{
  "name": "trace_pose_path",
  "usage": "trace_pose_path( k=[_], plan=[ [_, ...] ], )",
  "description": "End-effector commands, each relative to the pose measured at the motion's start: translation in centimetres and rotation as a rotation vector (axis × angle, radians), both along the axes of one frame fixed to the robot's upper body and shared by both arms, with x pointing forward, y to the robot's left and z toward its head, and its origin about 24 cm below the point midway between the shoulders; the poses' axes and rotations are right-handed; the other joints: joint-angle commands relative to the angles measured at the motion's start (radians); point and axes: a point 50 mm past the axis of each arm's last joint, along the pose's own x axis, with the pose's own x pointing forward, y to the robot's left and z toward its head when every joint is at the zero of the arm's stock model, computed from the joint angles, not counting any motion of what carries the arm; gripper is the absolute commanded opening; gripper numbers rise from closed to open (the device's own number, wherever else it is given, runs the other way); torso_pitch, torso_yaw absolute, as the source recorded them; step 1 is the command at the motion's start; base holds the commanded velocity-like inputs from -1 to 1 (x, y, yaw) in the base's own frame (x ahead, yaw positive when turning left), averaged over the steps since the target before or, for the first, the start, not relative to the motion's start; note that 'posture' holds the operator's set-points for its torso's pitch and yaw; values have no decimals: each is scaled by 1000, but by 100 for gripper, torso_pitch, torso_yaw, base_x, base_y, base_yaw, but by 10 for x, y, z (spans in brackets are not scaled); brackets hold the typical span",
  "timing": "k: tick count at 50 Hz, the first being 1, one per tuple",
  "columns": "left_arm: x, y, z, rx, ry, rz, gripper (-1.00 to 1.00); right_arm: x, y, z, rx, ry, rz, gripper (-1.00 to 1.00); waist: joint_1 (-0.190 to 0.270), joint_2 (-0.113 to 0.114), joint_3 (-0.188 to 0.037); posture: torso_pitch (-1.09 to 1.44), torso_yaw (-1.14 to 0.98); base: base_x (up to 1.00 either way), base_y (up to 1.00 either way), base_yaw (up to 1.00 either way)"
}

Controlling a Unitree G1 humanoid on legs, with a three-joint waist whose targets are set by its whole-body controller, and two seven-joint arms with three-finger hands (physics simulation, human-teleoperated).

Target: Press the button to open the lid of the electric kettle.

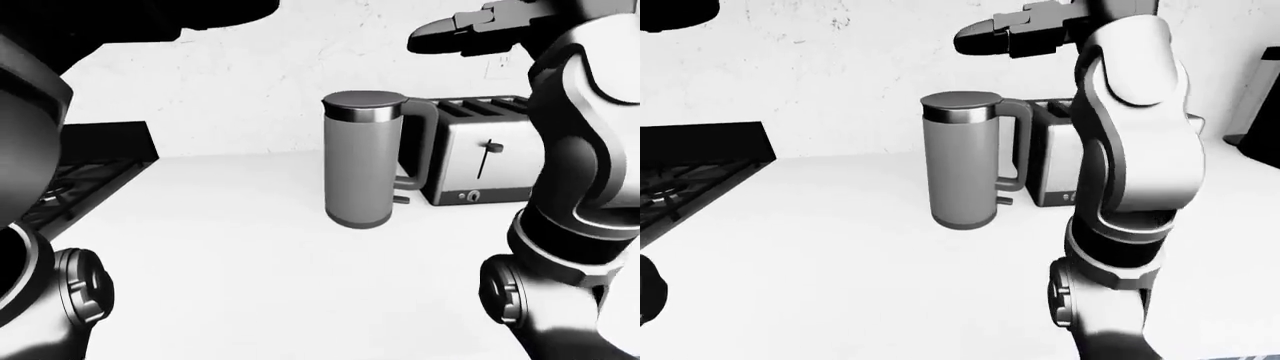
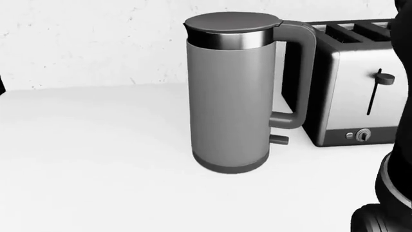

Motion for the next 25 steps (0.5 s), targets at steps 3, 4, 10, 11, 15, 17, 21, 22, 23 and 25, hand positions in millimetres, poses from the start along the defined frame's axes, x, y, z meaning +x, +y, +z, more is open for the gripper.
trace_pose_path(
  k=[3, 4, 10, 11, 15, 17, 21, 22, 23, 25],
  plan=[
    [-4, 3, 8, -22, -40, 13, 100, 7, -4, 13, -34, -41, -14, 100, -2, -1, -5, -58, 0, 0, 0, 0],
    [-4, 3, 8, -21, -41, 13, 100, 13, -7, 11, -40, -23, -22, 100, -3, -1, -5, -58, 0, 0, 0, 0],
    [-4, 3, 8, -17, -42, 17, 100, 34, -22, -2, -64, 27, -69, 100, -7, 0, -5, -58, 0, 0, 0, 0],
    [-3, 2, 8, -16, -41, 17, 100, 36, -23, -2, -64, 31, -73, 100, -6, 0, -4, -58, 0, 0, 0, 0],
    [-7, 3, 9, -13, -46, 17, 100, 49, -30, -10, -81, 70, -103, 100, -5, 1, -5, -58, 0, 0, 0, 0],
    [-5, 3, 9, -15, -45, 19, 100, 53, -36, -12, -84, 84, -119, 100, -6, 1, -6, -58, 0, 0, 0, 0],
    [-4, 2, 8, -8, -42, 16, 100, 56, -38, -13, -105, 99, -134, 100, -4, 1, -8, -58, 0, 0, 0, 0],
    [-5, 2, 8, -9, -43, 17, 100, 59, -37, -15, -118, 107, -137, 100, -4, 1, -8, -58, 0, 0, 0, 0],
    [-5, 3, 8, -10, -44, 17, 100, 61, -39, -16, -127, 116, -147, 100, -4, 1, -8, -58, 0, 0, 0, 0],
    [-5, 2, 8, -8, -43, 16, 100, 65, -42, -18, -131, 126, -158, 100, -5, 2, -9, -58, 0, 0, 0, 0]
  ],
)
